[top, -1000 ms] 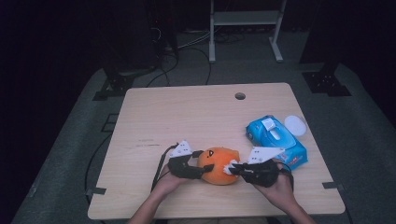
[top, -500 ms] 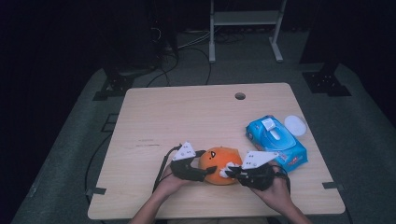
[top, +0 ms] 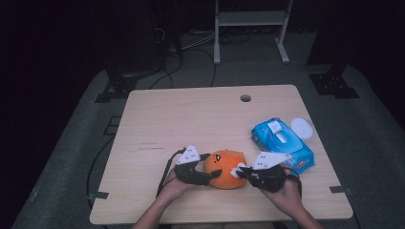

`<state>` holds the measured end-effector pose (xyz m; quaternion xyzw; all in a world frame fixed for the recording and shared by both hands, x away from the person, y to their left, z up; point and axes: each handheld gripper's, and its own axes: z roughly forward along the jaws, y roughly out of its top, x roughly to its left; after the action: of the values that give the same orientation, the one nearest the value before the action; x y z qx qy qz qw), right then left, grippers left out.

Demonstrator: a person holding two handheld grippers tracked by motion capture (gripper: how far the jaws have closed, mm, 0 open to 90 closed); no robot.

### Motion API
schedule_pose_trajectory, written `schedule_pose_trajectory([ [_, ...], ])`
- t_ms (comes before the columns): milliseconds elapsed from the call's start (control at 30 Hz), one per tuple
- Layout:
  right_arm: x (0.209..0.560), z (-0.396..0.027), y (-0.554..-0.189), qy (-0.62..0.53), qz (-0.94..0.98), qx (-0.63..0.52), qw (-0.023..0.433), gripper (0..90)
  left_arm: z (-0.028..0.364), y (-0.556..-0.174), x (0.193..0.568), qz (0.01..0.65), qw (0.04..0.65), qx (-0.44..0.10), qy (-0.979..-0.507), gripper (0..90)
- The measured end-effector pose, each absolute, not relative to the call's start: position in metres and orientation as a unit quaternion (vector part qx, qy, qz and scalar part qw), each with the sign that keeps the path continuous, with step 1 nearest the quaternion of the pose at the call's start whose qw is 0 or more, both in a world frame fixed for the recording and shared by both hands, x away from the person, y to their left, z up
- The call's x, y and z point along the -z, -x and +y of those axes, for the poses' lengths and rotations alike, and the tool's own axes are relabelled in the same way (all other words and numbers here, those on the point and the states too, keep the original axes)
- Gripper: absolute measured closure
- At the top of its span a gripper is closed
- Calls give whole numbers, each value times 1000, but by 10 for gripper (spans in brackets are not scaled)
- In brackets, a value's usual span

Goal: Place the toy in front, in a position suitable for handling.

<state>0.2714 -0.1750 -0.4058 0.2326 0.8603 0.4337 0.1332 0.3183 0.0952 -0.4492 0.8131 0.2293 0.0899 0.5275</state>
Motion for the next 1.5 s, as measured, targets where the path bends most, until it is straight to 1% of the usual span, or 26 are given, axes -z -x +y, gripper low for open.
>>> schedule_pose_trajectory([
  [100,404,-167,-267,-217,866,-428,139,828,97,-319,450,241,528,-90,-810,273],
  [167,403,-174,-270,-226,863,-430,140,829,99,-319,450,250,532,-85,-804,257],
  [200,403,-177,-273,-233,861,-430,139,829,100,-319,449,245,535,-87,-804,229],
  [233,405,-183,-276,-243,858,-431,138,829,100,-318,448,244,539,-90,-801,159],
  [300,407,-189,-279,-258,853,-435,131,828,101,-317,447,240,541,-89,-801,90],
  [367,408,-191,-281,-263,851,-435,130,828,99,-315,450,225,534,-84,-811,109],
  [433,408,-188,-281,-262,851,-435,132,828,96,-313,450,213,532,-90,-815,225],
  [533,406,-181,-277,-252,853,-436,140,828,92,-312,448,210,534,-93,-814,266],
  [567,403,-169,-273,-235,852,-450,129,828,89,-311,446,200,536,-102,-814,268],
  [633,402,-165,-272,-229,854,-449,129,828,86,-308,446,191,530,-113,-818,267],
  [667,401,-158,-272,-218,860,-438,145,828,88,-309,447,200,529,-113,-817,238],
  [733,401,-160,-274,-221,858,-441,142,827,89,-310,447,206,529,-112,-815,162],
  [767,401,-168,-278,-236,852,-447,135,827,91,-313,449,226,530,-102,-811,121],
  [800,401,-168,-278,-236,852,-447,135,827,91,-313,449,226,530,-102,-811,130],
  [833,401,-173,-281,-247,849,-445,144,827,90,-314,450,224,535,-88,-810,162],
  [867,401,-176,-283,-254,847,-442,149,828,90,-314,450,224,535,-88,-810,207],
  [933,403,-178,-285,-264,845,-442,146,828,85,-310,448,207,533,-100,-814,230],
  [1000,403,-176,-284,-263,845,-442,146,828,84,-309,447,200,532,-104,-816,230],
  [1067,402,-163,-278,-242,848,-449,143,828,80,-304,447,175,526,-119,-823,228],
  [1133,400,-158,-276,-228,853,-446,148,828,81,-305,447,177,526,-120,-823,219],
  [1167,400,-159,-276,-229,852,-446,150,828,82,-306,447,187,525,-121,-821,195],
  [1233,399,-166,-280,-242,847,-449,149,828,84,-311,448,219,523,-109,-816,106],
  [1267,399,-170,-281,-250,846,-444,156,828,85,-312,449,227,526,-98,-814,94],
  [1333,400,-173,-283,-255,845,-440,164,828,85,-313,450,229,525,-93,-814,104],
  [1400,401,-180,-285,-268,841,-442,162,828,85,-313,451,226,529,-80,-814,163],
  [1500,401,-170,-281,-259,844,-442,160,828,81,-308,446,202,523,-99,-822,206],
])
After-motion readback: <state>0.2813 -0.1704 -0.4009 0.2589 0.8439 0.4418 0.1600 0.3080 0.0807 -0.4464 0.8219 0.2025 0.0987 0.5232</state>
